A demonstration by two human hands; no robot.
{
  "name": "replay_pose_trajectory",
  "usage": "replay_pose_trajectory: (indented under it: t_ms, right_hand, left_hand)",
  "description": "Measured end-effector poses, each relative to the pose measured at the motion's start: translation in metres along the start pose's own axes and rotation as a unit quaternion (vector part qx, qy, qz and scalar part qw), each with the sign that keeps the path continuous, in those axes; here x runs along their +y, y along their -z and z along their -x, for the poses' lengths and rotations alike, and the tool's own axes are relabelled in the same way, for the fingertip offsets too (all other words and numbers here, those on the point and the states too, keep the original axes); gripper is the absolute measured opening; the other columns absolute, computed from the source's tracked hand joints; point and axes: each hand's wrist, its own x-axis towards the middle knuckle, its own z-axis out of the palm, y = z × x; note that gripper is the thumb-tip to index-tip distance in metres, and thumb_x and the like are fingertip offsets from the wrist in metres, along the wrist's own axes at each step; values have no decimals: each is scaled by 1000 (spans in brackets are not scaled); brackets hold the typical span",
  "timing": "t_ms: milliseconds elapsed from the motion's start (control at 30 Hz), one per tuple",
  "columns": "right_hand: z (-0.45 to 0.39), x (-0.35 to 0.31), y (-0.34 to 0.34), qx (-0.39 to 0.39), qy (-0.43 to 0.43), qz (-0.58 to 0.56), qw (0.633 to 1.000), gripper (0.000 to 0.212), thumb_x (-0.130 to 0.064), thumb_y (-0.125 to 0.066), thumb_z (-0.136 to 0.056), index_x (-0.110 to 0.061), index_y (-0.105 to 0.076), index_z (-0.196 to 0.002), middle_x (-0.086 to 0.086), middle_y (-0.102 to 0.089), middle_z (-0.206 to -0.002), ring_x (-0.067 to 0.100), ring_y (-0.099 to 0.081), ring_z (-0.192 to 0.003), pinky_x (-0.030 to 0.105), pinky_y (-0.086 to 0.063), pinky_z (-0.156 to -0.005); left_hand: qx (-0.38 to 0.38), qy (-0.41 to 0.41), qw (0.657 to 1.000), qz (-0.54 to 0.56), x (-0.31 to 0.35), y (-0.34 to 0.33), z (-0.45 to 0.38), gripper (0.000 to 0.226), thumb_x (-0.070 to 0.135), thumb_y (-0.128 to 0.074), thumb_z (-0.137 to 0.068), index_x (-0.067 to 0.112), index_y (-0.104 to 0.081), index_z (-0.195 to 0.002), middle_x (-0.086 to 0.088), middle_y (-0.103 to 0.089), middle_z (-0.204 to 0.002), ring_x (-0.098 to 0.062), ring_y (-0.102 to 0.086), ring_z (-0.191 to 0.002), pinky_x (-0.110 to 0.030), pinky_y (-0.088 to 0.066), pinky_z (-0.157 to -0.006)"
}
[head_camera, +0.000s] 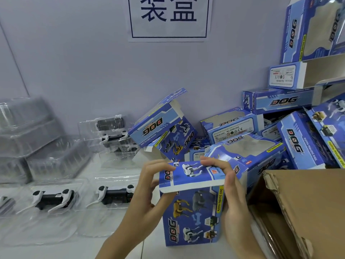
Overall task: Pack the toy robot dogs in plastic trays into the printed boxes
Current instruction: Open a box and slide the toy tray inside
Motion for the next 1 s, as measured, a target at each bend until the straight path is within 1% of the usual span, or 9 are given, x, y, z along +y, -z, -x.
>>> replay_pose_trajectory:
  t_ms: [33, 100, 233, 300, 400, 500, 633, 800, 1000]
  right_hand:
    - [0, -1, 0, -8, 4, 12, 1000, 63, -80, -43, -93, -32, -66, -126, -7, -64, -137, 12, -57, -133, 32, -50, -103]
    - [-1, -4, -1, -14, 12, 37, 999, 59, -76, -47, -94, -32, -64, -129, -10, -65, -133, 13, -61, -126, 31, -56, -92]
    - [-1, -7, -3, -12, 10, 46, 999, 62, -77, -49, -92, -31, -61, -131, -3, -69, -122, 25, -65, -117, 60, -51, -99]
    - [0, -9, -5, -11, 12, 54, 998, 57, -73, -50, -94, -32, -60, -132, 2, -68, -125, 30, -64, -121, 66, -48, -100]
    - [1, -9, -7, 8, 20, 41, 999, 42, -51, -53, -99, -28, -59, -133, -2, -66, -130, 22, -63, -124, 58, -52, -101]
    - [0, -10, -7, 24, 62, 50, 997, 26, -36, -56, -100, -24, -63, -122, -10, -61, -140, 11, -53, -137, 46, -48, -107]
    - [0, -5, -1, 22, 44, 51, 997, 15, -32, -55, -99, -23, -66, -107, -8, -57, -148, 17, -45, -145, 66, -47, -103]
    - [4, -1, -8, 44, 48, 70, 995, 18, -32, -46, -103, -26, -63, -107, -9, -55, -146, 24, -48, -141, 68, -50, -96]
    - [6, 0, -14, 61, 72, 79, 992, 21, -30, -42, -105, -22, -57, -117, -12, -55, -145, 24, -50, -140, 48, -59, -89]
  left_hand:
    - [-3, -2, 1000, -15, 0, 2, 0, 34, 48, -62, -102, 33, -56, -132, 3, -51, -136, -27, -50, -135, -52, -59, -93]
    - [-4, -2, 1000, -31, 3, 4, -1, 31, 46, -62, -102, 34, -59, -130, 3, -51, -135, -28, -51, -133, -43, -58, -91]
    - [-24, 15, 999, -24, 9, 9, 0, 49, 52, -75, -91, 30, -61, -132, 2, -50, -136, -31, -53, -134, -45, -60, -89]
    - [-7, 30, 999, -13, 12, 7, -1, 39, 51, -71, -93, 30, -67, -124, 4, -53, -130, -28, -55, -130, -52, -62, -84]
    - [44, 65, 996, 38, 17, -1, -4, 21, 43, -61, -98, 30, -73, -109, 5, -58, -119, -20, -63, -120, -61, -61, -72]
    - [59, 57, 996, 34, 21, -5, -7, 16, 44, -61, -99, 35, -74, -103, 6, -59, -117, -19, -63, -121, -55, -64, -71]
    - [40, 62, 997, 29, 19, -2, -8, 17, 42, -64, -92, 30, -72, -102, 4, -62, -123, -28, -57, -129, -61, -61, -78]
    - [31, 31, 999, 27, 16, -2, -4, 8, 36, -68, -96, 30, -72, -99, -3, -65, -128, -31, -57, -132, -50, -61, -79]
    - [33, -23, 999, -20, 13, -5, -3, 13, 43, -67, -100, 31, -71, -102, -1, -65, -141, -28, -45, -149, -62, -54, -95]
